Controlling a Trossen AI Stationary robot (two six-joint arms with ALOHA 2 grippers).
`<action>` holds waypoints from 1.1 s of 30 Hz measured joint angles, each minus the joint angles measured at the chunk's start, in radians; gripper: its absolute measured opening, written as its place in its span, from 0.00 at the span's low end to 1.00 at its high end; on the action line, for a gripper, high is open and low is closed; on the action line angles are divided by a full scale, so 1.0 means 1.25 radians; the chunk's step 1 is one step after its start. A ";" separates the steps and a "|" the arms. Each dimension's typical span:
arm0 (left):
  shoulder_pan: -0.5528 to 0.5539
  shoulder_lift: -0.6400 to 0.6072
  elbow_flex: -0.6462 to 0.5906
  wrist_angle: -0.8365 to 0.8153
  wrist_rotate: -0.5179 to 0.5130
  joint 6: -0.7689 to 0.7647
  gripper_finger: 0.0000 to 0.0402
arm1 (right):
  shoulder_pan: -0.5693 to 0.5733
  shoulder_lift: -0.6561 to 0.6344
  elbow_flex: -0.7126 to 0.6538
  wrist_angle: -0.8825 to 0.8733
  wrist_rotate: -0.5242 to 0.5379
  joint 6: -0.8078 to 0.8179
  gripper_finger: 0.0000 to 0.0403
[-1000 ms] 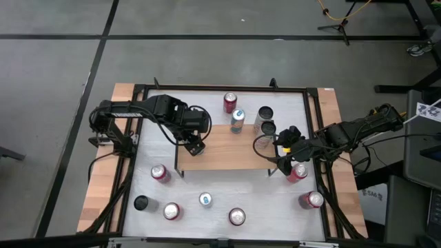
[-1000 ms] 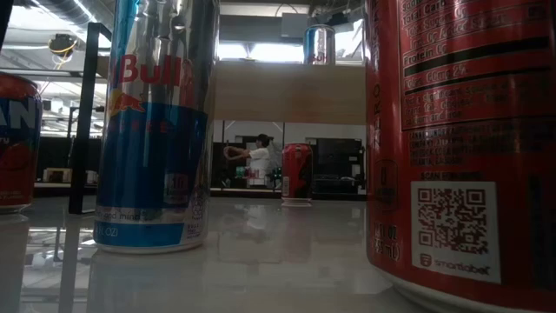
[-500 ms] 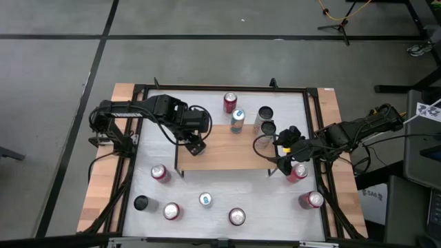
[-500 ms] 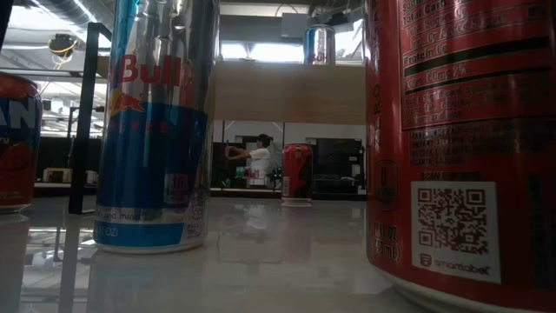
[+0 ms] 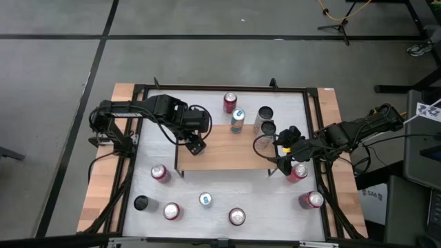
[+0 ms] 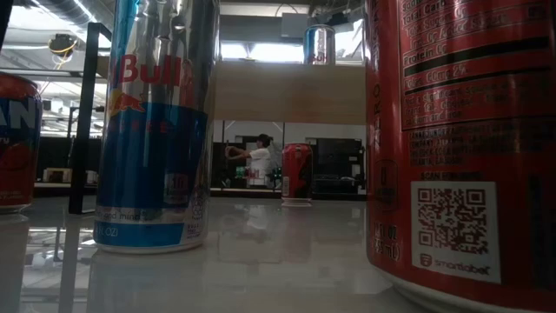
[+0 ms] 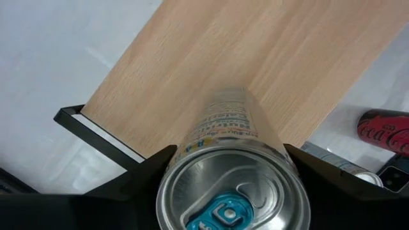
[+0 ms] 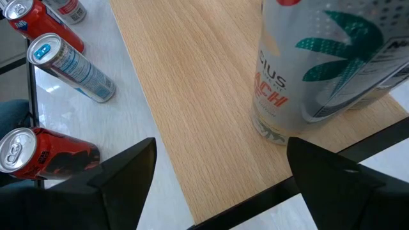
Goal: Place canned beverage on shelf
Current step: Put the top blue soda can on the shelf
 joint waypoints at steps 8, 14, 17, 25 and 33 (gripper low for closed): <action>0.000 -0.001 0.000 0.000 -0.004 0.000 0.71 | 0.000 0.000 0.000 0.000 0.000 0.000 0.85; 0.000 -0.001 0.000 0.000 -0.004 0.000 0.73 | 0.000 0.000 0.000 0.000 0.000 0.000 0.85; 0.000 -0.001 0.000 0.000 -0.004 0.000 0.74 | 0.000 0.000 0.000 0.000 0.000 0.000 0.85; 0.000 -0.018 0.000 -0.002 -0.005 0.025 0.74 | 0.000 0.000 0.000 0.000 0.000 0.000 0.85; 0.000 -0.057 0.000 -0.004 -0.010 0.045 0.74 | 0.000 0.000 0.000 -0.001 0.000 0.000 0.85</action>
